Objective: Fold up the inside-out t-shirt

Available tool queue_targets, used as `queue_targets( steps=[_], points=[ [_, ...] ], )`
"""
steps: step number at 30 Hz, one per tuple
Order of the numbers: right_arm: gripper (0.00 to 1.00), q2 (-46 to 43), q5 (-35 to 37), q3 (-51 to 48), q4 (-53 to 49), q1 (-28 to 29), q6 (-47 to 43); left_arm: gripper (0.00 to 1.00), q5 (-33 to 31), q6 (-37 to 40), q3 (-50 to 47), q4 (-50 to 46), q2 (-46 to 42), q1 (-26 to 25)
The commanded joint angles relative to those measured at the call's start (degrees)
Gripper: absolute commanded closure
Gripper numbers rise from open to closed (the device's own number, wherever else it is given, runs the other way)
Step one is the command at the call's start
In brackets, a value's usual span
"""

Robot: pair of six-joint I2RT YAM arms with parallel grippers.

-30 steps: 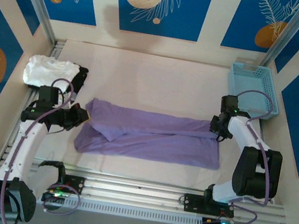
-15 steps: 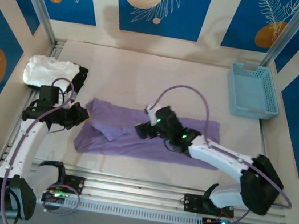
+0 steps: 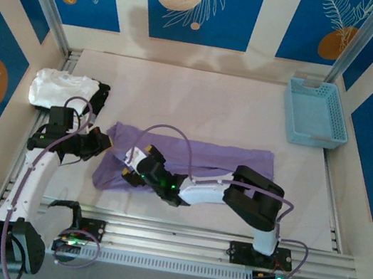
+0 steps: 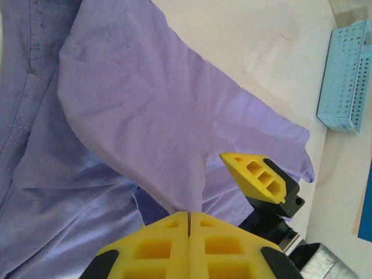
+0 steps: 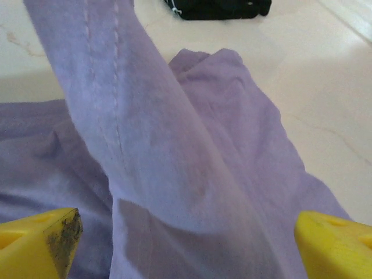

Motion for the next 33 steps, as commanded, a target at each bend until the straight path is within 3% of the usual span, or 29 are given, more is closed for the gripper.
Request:
queue_targets(
  steps=[1, 8, 16, 21, 25, 33],
  points=[
    [0.05, 3.3, 8.3, 2.8, 5.7, 1.4, -3.5, 1.00, 0.5, 0.5, -0.8, 0.2, 0.2, 0.6],
    [0.07, 7.7, 23.0, 6.4, 6.1, 2.6, -5.5, 1.00, 0.4, 0.4, -1.1, 0.5, 0.3, 0.7],
    [0.10, 5.9, 29.5, 4.8, 7.7, 3.3, -11.8, 1.00, -0.3, 0.6, -1.5, 0.7, 0.9, 0.7],
    [0.16, 2.1, 30.1, 2.9, 4.8, 4.0, -12.9, 1.00, -1.5, 0.9, -1.8, 0.7, 1.0, 0.7],
    [0.25, -0.6, 28.1, 2.2, -1.8, 4.7, -10.1, 1.00, -2.3, 1.5, -2.0, 0.6, 1.3, 0.7],
    [0.61, -2.9, 25.9, 3.1, -14.3, 4.0, -2.5, 1.00, -3.3, 2.1, -2.9, 0.0, 1.0, 0.6]
  ],
)
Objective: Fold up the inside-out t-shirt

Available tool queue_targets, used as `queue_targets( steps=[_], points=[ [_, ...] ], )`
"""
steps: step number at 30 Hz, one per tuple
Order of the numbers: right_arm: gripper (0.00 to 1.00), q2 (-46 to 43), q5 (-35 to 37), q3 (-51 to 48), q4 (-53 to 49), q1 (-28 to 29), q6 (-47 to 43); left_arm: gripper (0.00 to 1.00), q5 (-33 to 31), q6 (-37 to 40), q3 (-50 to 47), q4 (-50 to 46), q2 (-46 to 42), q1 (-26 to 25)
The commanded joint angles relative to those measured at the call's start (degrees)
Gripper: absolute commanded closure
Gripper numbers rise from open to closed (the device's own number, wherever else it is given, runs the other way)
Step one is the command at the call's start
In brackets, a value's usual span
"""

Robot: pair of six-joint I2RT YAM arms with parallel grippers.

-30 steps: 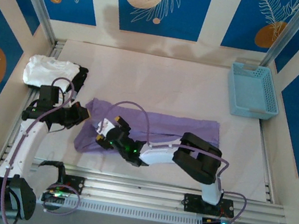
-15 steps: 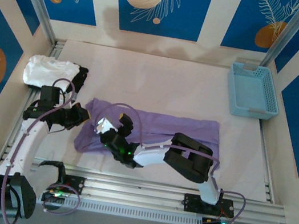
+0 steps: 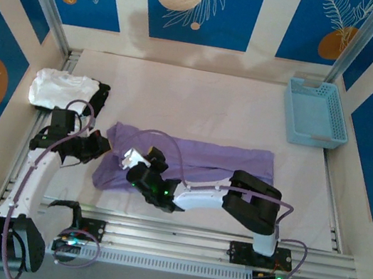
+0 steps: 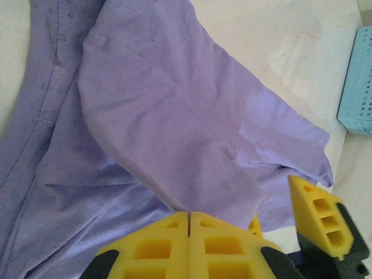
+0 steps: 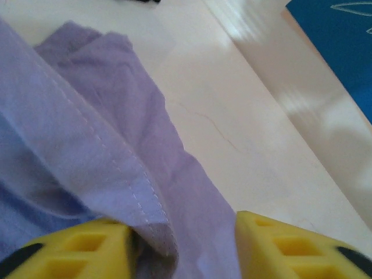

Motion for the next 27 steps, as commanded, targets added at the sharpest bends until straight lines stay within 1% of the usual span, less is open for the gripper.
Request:
queue_targets(
  steps=[1, 3, 5, 7, 12, 16, 19, 22, 24, 25, 27],
  points=[
    [0.66, -2.3, -1.3, 0.2, -7.4, -0.4, 6.0, 1.00, -0.9, 1.5, -0.7, -0.5, 0.0, 0.7],
    [0.78, -3.3, -4.0, -0.4, -9.3, -0.5, 7.0, 1.00, -1.1, 1.6, -0.8, -0.9, -0.1, 0.6],
    [0.93, -4.4, -7.6, -1.8, -9.7, -0.5, 7.0, 1.00, -1.3, 1.6, -0.8, -1.2, -0.3, 0.6],
    [1.00, -5.2, -11.1, -2.9, -10.0, -0.5, 6.7, 1.00, -1.6, 1.4, -1.2, -1.5, -0.7, 0.5],
    [1.00, -6.7, -16.1, -4.0, -11.5, -0.8, 6.3, 1.00, -2.3, 0.9, -1.7, -2.1, -1.8, 0.5],
    [1.00, -8.0, -18.7, -4.2, -14.1, -0.8, 8.0, 1.00, -3.7, 0.4, -2.0, -3.6, -2.6, 0.3],
    [1.00, -8.3, -19.9, -4.5, -16.2, -0.6, 9.2, 0.97, -5.6, -0.2, -1.8, -5.1, -3.3, -0.8],
    [0.99, -8.7, -22.1, -5.0, -18.2, -0.5, 9.9, 0.89, -8.7, -0.9, -1.6, -6.3, -3.3, -2.5],
    [0.95, -9.1, -24.3, -5.3, -19.4, -0.6, 10.2, 0.78, -10.0, -1.2, -1.5, -6.6, -3.1, -3.2],
    [0.91, -9.3, -25.6, -5.4, -20.1, -0.7, 10.2, 0.71, -10.8, -1.2, -1.5, -6.6, -3.1, -3.2],
    [0.78, -9.6, -27.1, -5.2, -21.6, -1.0, 10.2, 0.56, -12.8, -1.2, -1.5, -6.0, -3.5, -3.2]
  ],
)
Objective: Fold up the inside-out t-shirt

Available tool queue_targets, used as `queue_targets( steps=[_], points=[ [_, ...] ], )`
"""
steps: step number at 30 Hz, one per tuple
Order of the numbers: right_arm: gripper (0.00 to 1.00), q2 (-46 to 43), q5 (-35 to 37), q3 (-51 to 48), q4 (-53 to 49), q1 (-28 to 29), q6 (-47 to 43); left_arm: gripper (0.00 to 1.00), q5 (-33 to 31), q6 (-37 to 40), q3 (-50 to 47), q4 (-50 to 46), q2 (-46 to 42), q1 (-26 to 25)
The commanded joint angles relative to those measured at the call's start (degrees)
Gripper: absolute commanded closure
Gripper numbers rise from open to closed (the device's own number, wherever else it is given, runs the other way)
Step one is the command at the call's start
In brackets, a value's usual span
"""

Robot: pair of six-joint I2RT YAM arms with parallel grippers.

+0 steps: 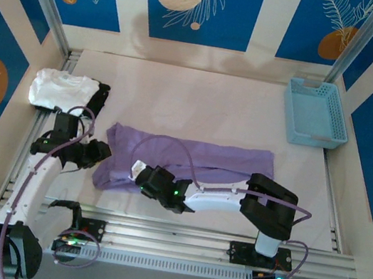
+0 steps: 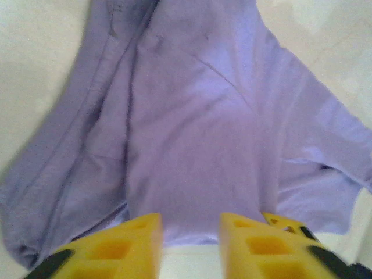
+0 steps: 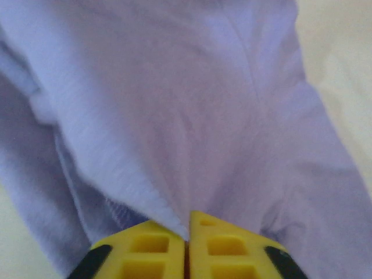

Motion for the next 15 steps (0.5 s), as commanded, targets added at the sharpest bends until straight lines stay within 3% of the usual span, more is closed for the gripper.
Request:
queue_targets(
  steps=[1, 4, 9, 12, 15],
  points=[
    [0.73, -2.6, -4.8, -0.5, -4.4, -0.7, 1.0, 0.52, -5.5, -0.7, -0.2, -0.9, -1.2, -0.5],
    [0.62, -5.5, -8.6, -0.6, -5.9, -1.7, 1.8, 0.43, -7.9, -1.4, -1.1, 2.5, -2.8, -0.6],
    [0.56, -11.0, -19.3, -2.4, -2.6, -6.2, 5.9, 0.31, -12.6, -0.9, -2.7, 11.4, -1.7, -1.8],
    [0.58, -10.0, -26.5, -2.8, 0.9, -10.8, 11.4, 0.25, -15.0, -0.1, -3.5, 18.3, 3.2, -3.6],
    [0.68, -5.5, -27.5, -1.3, 1.2, -12.8, 14.7, 0.20, -17.6, 0.7, -3.2, 23.1, 10.4, -6.3]
  ],
)
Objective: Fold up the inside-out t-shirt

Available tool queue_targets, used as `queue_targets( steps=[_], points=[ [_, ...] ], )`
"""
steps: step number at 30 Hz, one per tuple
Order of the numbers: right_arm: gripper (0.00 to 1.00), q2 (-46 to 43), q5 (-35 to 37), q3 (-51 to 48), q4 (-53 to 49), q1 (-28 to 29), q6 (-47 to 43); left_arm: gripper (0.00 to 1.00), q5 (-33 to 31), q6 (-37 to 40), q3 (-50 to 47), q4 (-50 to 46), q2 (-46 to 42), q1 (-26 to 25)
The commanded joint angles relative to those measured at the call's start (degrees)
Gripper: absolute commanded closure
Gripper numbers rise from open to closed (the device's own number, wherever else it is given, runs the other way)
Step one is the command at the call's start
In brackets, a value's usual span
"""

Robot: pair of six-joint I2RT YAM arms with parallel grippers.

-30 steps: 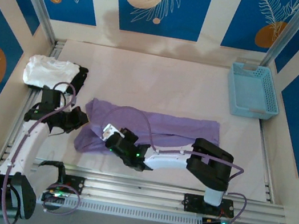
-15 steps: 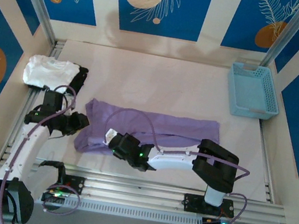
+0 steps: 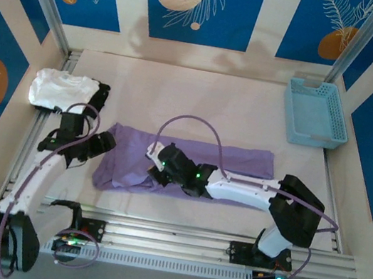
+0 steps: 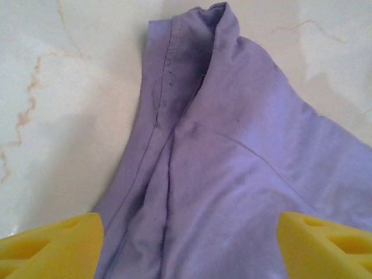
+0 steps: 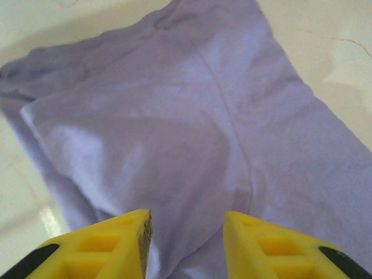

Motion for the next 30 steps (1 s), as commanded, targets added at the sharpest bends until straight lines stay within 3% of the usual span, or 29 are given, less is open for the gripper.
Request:
queue_targets(
  steps=[1, 6, 17, 21, 26, 30],
  points=[
    [0.72, 5.5, -6.0, 1.2, 0.6, -1.3, 6.6, 0.18, -4.9, 1.9, 0.0, 8.5, 6.1, -3.0],
    [0.82, 12.0, -7.2, 3.1, -1.1, -2.1, 10.6, 0.11, -9.0, 4.0, 1.7, 11.5, 14.3, -6.6],
    [0.83, 11.5, -6.9, 1.3, -2.9, -1.3, 12.3, 0.08, -6.8, 8.7, 2.7, 12.6, 23.6, -11.8],
    [0.83, 11.5, -6.5, 1.4, -2.8, -1.3, 12.5, 0.16, -2.3, 8.2, 2.6, 14.0, 25.1, -13.6],
    [0.83, 11.0, -5.5, 1.4, -3.0, -1.3, 12.2, 0.38, 2.5, 6.5, 1.5, 16.1, 24.8, -15.9],
    [0.83, 10.5, -5.1, 1.2, -3.0, -1.5, 12.0, 0.54, 2.9, 5.5, -0.2, 17.0, 23.0, -16.5]
  ],
)
